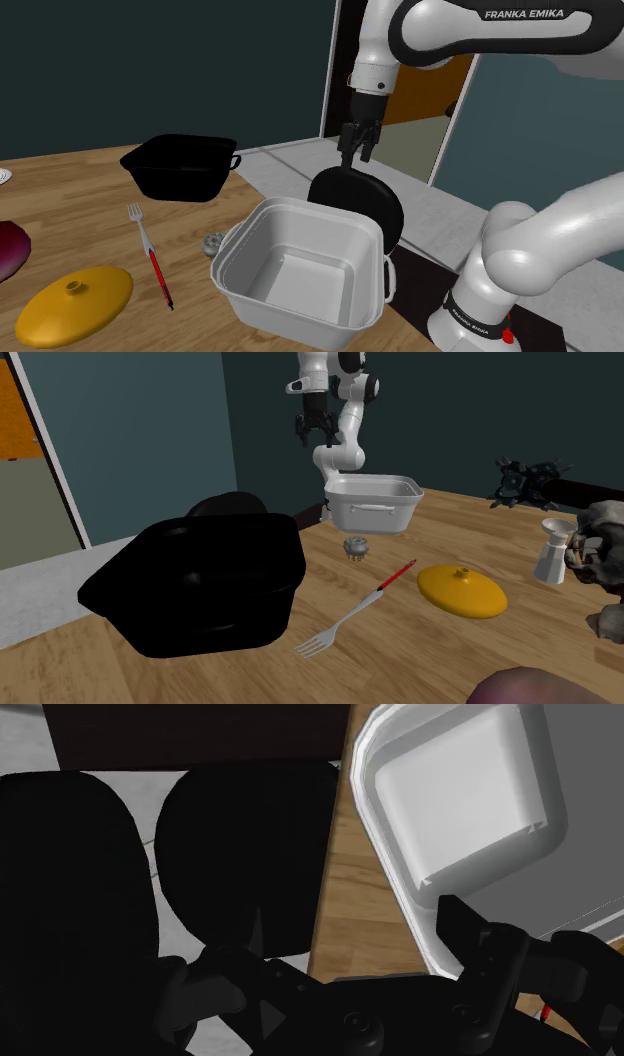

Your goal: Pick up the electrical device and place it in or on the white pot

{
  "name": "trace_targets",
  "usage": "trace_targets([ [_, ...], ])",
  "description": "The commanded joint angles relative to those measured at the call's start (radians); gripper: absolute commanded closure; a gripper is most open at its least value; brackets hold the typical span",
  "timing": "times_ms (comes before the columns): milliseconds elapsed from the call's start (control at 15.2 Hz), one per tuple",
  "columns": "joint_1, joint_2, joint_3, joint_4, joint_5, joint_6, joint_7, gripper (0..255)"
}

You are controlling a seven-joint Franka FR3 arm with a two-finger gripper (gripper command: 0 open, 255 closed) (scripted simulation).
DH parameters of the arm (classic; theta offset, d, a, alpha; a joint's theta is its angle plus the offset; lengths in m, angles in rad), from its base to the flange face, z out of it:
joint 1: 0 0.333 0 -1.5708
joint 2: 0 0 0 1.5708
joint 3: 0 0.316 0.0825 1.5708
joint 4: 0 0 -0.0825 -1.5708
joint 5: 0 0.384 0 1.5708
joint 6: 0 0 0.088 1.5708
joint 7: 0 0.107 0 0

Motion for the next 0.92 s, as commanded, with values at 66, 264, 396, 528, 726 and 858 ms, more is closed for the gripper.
trace_targets([
  [66, 0.011, 0.081, 0.049, 0.015, 0.013, 0.074, 0.04, 0],
  [264, 0.019, 0.172, 0.095, 0.042, 0.015, 0.144, 0.079, 0],
  [396, 0.023, 0.237, 0.125, 0.066, 0.01, 0.188, 0.106, 0],
  [528, 0.026, 0.305, 0.155, 0.096, 0.0, 0.228, 0.136, 0],
  [726, 0.031, 0.412, 0.195, 0.149, -0.026, 0.283, 0.185, 0],
  [858, 0.036, 0.486, 0.22, 0.191, -0.052, 0.314, 0.22, 0],
])
